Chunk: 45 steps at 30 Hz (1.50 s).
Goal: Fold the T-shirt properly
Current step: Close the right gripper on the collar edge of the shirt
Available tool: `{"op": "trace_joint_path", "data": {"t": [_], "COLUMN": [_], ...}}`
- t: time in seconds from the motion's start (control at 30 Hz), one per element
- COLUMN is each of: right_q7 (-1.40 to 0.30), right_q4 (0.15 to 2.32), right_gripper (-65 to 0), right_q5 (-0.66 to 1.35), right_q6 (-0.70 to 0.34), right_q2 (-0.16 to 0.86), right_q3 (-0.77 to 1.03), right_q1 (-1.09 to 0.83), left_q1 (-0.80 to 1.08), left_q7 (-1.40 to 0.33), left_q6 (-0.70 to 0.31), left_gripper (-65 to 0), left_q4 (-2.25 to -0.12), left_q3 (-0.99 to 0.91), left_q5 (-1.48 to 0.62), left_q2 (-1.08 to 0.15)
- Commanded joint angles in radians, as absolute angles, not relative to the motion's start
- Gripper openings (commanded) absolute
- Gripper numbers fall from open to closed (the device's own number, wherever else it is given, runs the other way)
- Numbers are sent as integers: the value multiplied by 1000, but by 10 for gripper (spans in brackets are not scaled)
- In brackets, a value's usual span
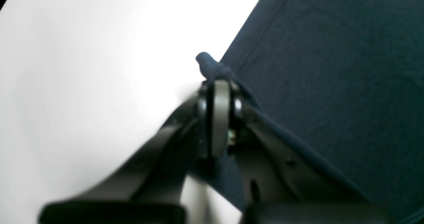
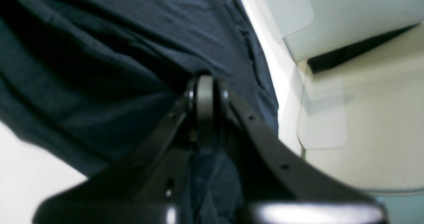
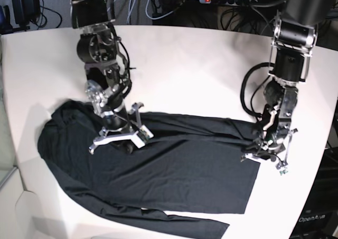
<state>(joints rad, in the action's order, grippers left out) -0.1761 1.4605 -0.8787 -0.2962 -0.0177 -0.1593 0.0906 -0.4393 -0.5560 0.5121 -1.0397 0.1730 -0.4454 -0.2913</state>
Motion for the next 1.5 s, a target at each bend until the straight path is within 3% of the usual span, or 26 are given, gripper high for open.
{"op": "trace_joint_path", "data": {"t": [0.0, 0.27, 1.47], "right_q7": [-163, -162, -162], "right_q4": [1463, 1353, 1250], "right_gripper": [-650, -650, -650], "right_q5": [-880, -880, -880], "right_q6": [-292, -292, -288], "right_q2": [-16, -16, 15], "right_q3": [-157, -159, -157], "right_q1": [110, 165, 292], "left_q1": [-475, -489, -526], "left_q7": [-533, -527, -522], "left_q6": [513, 513, 513], "left_gripper": [-650, -650, -650], "left_q4": [-1059, -1059, -1059], "left_q3": [170, 165, 168], "left_q5": [-433, -433, -433], "left_q2": [-309, -323, -323]}}
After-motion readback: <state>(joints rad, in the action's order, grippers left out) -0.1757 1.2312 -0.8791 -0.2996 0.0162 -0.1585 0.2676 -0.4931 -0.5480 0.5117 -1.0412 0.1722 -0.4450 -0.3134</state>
